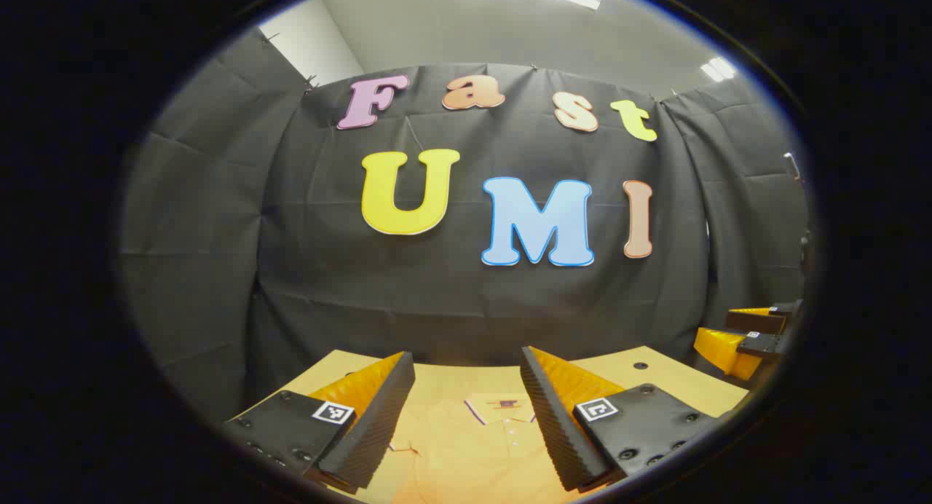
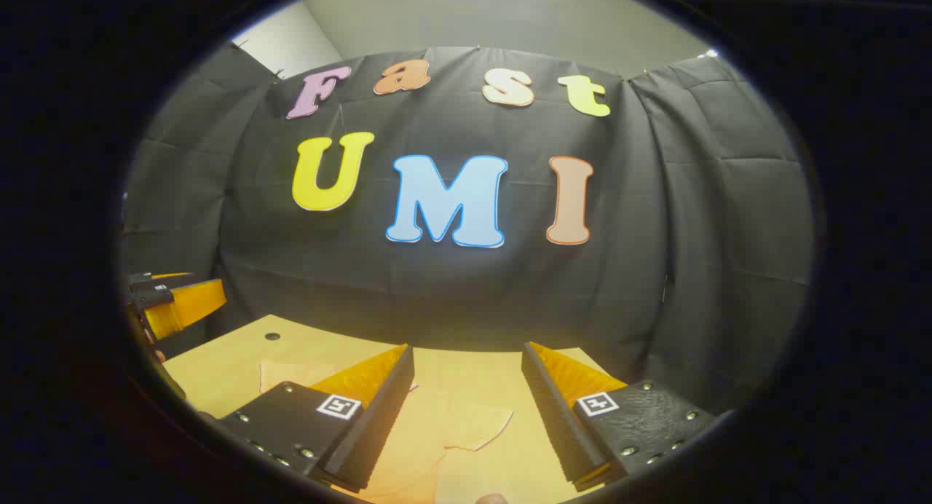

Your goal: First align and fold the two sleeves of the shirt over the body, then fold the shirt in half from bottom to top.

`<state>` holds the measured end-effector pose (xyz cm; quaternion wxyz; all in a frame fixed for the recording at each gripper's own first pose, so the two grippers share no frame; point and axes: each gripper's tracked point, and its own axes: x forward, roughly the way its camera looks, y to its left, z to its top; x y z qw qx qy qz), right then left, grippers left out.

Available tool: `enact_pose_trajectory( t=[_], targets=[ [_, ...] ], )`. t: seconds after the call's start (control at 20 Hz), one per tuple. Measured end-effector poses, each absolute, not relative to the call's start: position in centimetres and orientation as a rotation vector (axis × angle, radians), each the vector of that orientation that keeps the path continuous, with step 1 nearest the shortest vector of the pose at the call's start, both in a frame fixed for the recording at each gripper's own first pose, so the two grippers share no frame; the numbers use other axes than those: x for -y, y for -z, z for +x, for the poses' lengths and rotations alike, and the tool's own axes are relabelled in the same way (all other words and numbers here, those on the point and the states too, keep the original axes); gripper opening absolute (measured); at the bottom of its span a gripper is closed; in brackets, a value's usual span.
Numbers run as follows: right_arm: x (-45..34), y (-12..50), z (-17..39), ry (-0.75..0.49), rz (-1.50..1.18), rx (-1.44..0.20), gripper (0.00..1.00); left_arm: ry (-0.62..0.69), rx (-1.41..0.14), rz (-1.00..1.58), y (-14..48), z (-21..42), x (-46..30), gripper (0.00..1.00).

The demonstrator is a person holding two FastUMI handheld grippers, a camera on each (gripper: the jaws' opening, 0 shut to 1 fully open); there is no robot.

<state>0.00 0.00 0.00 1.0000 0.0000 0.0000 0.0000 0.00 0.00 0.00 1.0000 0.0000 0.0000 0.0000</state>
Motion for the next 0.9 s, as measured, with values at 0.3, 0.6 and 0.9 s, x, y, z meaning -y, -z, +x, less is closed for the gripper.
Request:
enact_pose_trajectory(
  t=[0.3,0.6,0.9],
  targets=[
    [-0.3,0.6,0.7,-0.013,-0.001,-0.023,0.93,-0.002,-0.009,0.002,0.3,0.0,-0.1,0.95],
    [-0.6,1.0,1.7,-0.03,0.003,-0.035,0.93,-0.024,-0.042,-0.006,1.1,-0.2,-0.3,0.94],
    [-0.9,2.2,3.1,-0.058,0.015,-0.076,0.91,-0.046,-0.05,-0.01,1.3,-0.3,-0.6,0.94]
  ],
)
